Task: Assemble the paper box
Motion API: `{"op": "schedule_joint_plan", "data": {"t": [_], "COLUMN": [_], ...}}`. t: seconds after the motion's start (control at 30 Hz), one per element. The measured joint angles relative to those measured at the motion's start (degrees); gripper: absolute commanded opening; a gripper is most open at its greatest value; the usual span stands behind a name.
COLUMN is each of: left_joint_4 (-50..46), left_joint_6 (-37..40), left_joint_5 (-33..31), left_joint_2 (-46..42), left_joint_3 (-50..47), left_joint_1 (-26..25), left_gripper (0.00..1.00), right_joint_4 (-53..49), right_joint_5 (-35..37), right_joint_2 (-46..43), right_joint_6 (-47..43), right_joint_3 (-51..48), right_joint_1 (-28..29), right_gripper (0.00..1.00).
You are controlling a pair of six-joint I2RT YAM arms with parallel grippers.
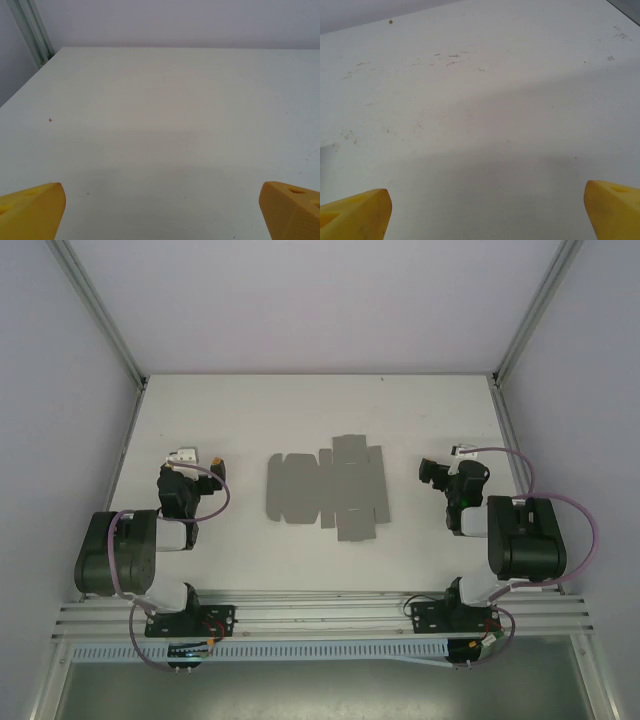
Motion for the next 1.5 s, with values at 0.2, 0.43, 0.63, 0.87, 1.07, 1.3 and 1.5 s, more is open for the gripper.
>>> {"op": "schedule_joint_plan", "data": {"t": [0.2, 0.43, 0.63, 0.87, 1.07, 1.3, 1.5], "left_joint_4": [0.0, 0.0, 0.0, 0.0, -1.2, -3.9, -19.7], "left_joint_6": [0.0, 0.0, 0.0, 0.0, 1.6, 2.3, -0.4], "left_joint_5": [0.0, 0.0, 0.0, 0.0, 4.3, 6.4, 5.0], "left_joint_2": [0.0, 0.0, 0.0, 0.0, 0.0, -0.9, -10.6], "left_joint_3": [0.0, 0.0, 0.0, 0.0, 1.0, 2.2, 8.8], "left_joint_1": [0.0, 0.0, 0.0, 0.0, 0.1, 0.1, 0.1], "left_gripper": [0.99, 0.99, 0.99, 0.99, 0.99, 0.99, 0.99], "right_joint_4": [0.0, 0.0, 0.0, 0.0, 0.0, -0.1, -11.2], "right_joint_5": [0.0, 0.0, 0.0, 0.0, 0.0, 1.4, 6.4], "right_joint_2": [0.0, 0.0, 0.0, 0.0, 0.0, -0.3, -12.2], "right_joint_6": [0.0, 0.0, 0.0, 0.0, 0.0, 0.4, 2.0], "right_joint_3": [0.0, 0.0, 0.0, 0.0, 0.0, 0.0, 2.1], "right_joint_1": [0.0, 0.0, 0.0, 0.0, 0.0, 0.0, 1.0], "right_gripper": [0.99, 0.99, 0.99, 0.99, 0.99, 0.99, 0.99]}}
